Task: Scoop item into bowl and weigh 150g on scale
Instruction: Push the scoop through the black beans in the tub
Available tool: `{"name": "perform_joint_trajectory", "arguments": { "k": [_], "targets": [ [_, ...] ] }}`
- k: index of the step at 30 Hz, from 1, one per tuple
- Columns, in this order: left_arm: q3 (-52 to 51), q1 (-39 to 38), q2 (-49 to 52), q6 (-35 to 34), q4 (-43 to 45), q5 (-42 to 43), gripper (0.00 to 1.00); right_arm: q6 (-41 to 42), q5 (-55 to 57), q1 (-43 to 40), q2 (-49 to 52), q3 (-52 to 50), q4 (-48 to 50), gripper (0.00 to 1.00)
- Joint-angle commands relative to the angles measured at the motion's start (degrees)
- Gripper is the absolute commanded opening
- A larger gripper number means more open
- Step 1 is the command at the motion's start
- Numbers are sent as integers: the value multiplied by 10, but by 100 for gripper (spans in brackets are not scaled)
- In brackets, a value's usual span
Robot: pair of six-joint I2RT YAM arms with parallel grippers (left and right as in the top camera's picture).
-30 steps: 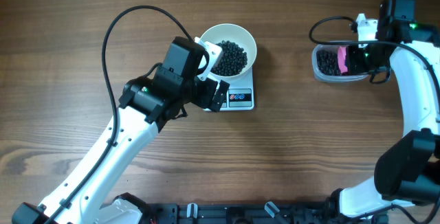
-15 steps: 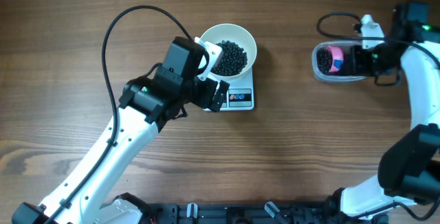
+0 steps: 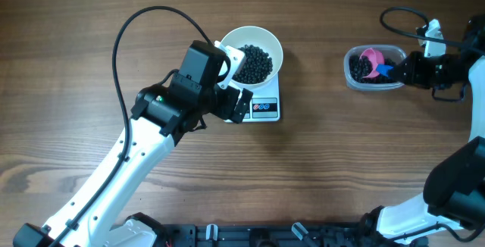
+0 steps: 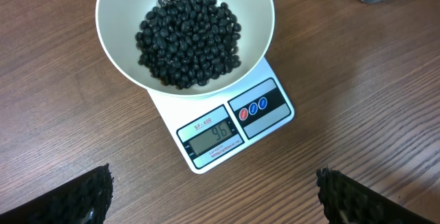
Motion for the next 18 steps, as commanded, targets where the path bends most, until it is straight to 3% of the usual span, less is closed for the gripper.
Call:
{"name": "perform_joint_trajectory", "arguments": {
  "k": [1, 18],
  "targets": [
    [-4, -3, 4, 9, 0, 8, 100, -12, -28, 0, 14, -23, 3, 4],
    [-4, -3, 4, 9, 0, 8, 100, 2, -111, 0, 14, -61, 25, 4]
  ]
}}
